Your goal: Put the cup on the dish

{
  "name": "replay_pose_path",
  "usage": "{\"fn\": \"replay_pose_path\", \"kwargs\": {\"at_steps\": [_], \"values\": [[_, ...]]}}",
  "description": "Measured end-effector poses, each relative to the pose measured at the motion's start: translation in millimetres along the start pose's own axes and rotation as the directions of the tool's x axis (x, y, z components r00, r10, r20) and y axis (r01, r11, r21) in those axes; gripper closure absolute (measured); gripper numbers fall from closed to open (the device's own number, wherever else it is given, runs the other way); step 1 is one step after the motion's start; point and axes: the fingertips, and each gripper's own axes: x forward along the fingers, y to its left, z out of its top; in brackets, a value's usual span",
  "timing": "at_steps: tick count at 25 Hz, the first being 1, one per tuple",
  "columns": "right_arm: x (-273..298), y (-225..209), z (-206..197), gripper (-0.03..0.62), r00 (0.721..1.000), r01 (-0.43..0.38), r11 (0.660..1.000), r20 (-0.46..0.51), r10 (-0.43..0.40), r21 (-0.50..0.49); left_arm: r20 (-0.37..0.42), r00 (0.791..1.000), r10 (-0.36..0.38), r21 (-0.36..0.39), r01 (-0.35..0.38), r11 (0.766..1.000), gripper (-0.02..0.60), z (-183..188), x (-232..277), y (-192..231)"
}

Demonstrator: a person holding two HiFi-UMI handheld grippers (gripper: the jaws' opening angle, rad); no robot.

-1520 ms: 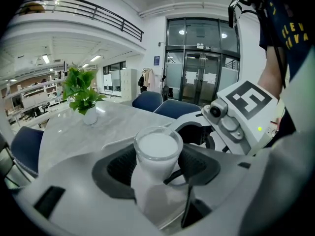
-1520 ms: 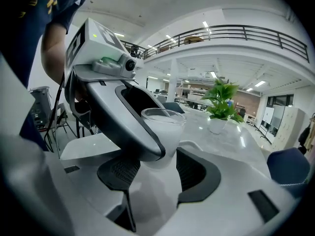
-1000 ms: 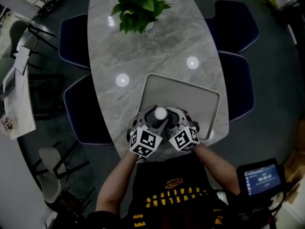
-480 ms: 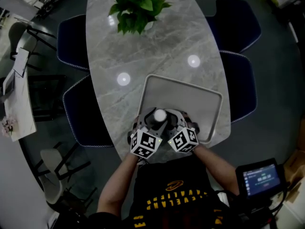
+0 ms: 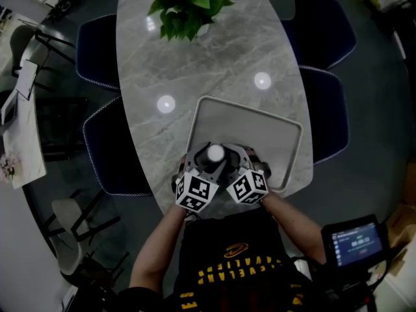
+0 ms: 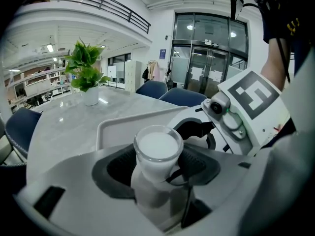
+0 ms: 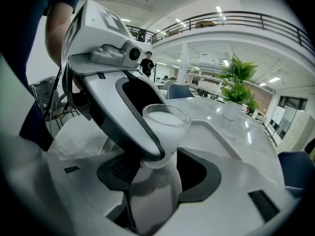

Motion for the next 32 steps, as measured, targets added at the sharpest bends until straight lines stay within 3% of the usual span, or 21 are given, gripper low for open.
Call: {"fn": "replay_pose_path", "kwargs": {"at_steps": [10,17,32], "values": [[5,-2,-8,0.359,1.0,-0.001,1.0,-0.02,0.001,0.018,0.007,1.0,0.029,-0.011,-0.029,1.0,0.316,-4,7,3],[10,-2,-14,0.359,0.998,-0.051,0.995,-0.031,0.054,0.082,0.008,0.999,0.039,-0.107,-0.037,0.994,0.316,-6,6,11],[-14,0,-11,0.359,1.0,0.017,0.991,-0.022,-0.014,0.132,-0.009,0.999,0.041,-0.101,-0.041,0.994,0.314,-16,-22,6]]}}
